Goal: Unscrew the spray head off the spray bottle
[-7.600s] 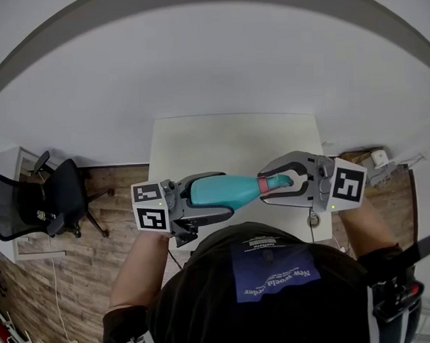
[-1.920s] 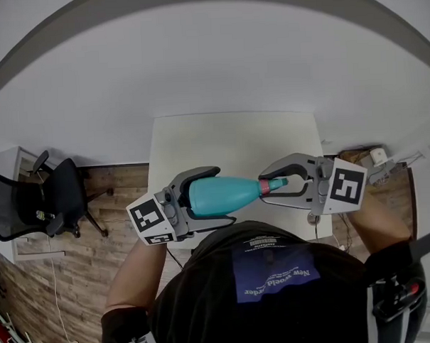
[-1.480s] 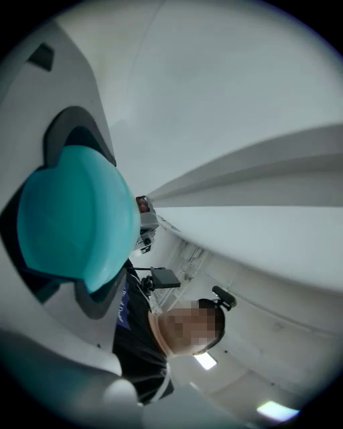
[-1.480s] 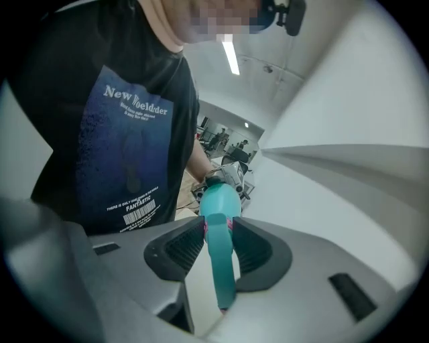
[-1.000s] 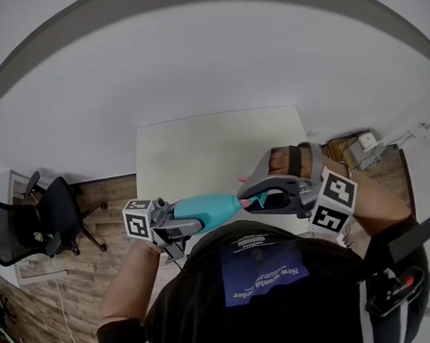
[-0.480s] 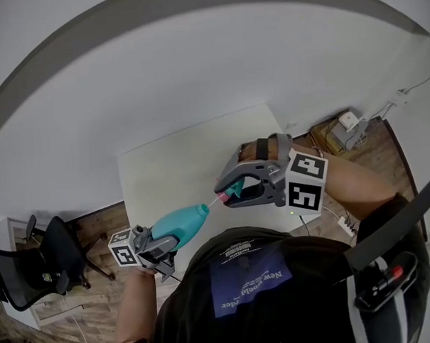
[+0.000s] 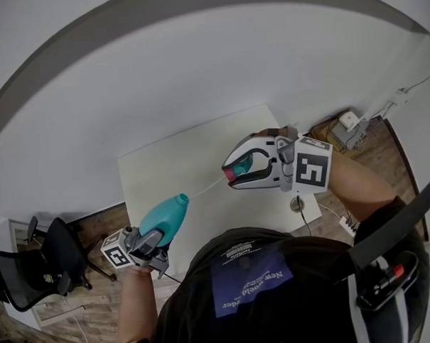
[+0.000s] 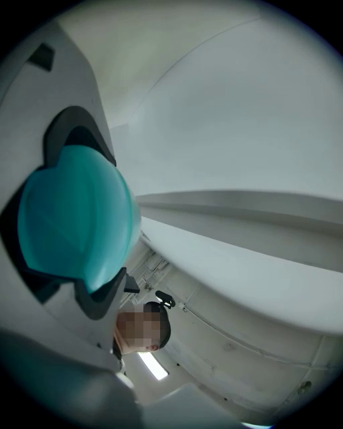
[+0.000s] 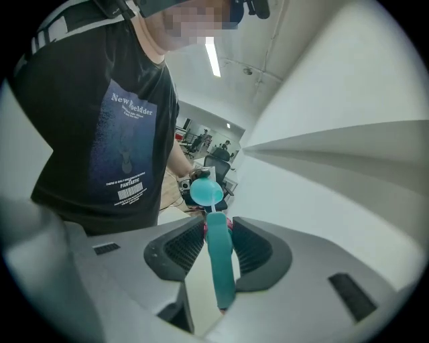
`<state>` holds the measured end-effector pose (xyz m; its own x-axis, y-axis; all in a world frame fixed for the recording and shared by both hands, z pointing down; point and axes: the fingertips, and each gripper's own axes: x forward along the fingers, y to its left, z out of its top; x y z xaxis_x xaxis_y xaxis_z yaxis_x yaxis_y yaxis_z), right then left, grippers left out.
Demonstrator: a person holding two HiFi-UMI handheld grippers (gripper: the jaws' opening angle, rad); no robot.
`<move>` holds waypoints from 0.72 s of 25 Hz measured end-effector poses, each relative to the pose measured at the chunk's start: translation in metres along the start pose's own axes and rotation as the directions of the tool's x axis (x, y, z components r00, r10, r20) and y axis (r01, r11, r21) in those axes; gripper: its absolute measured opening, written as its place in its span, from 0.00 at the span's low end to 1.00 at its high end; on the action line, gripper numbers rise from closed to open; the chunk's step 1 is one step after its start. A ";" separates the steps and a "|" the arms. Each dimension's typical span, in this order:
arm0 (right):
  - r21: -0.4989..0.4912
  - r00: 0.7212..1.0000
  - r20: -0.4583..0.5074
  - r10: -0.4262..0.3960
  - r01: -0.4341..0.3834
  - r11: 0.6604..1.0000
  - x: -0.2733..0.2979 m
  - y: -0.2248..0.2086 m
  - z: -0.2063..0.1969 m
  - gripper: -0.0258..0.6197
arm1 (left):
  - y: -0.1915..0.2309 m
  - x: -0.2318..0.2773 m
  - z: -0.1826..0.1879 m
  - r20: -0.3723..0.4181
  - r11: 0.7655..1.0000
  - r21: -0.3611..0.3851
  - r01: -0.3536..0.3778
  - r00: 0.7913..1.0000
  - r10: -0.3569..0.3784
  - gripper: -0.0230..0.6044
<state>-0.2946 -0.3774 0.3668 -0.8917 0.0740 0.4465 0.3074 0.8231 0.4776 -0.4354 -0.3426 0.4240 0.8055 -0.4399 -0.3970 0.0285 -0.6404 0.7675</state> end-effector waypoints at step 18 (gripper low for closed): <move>0.370 0.950 0.225 -0.218 0.123 0.921 -0.047 -0.050 -0.002 0.23 | -0.009 0.003 0.040 0.179 0.996 0.092 0.020 0.983 -0.037 0.79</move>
<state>-0.2680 -0.4235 0.3233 -0.9885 0.0180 0.1498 0.0503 0.9755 0.2143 -0.4567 -0.3634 0.3960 0.6850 -0.5218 -0.5085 -0.0098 -0.7045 0.7097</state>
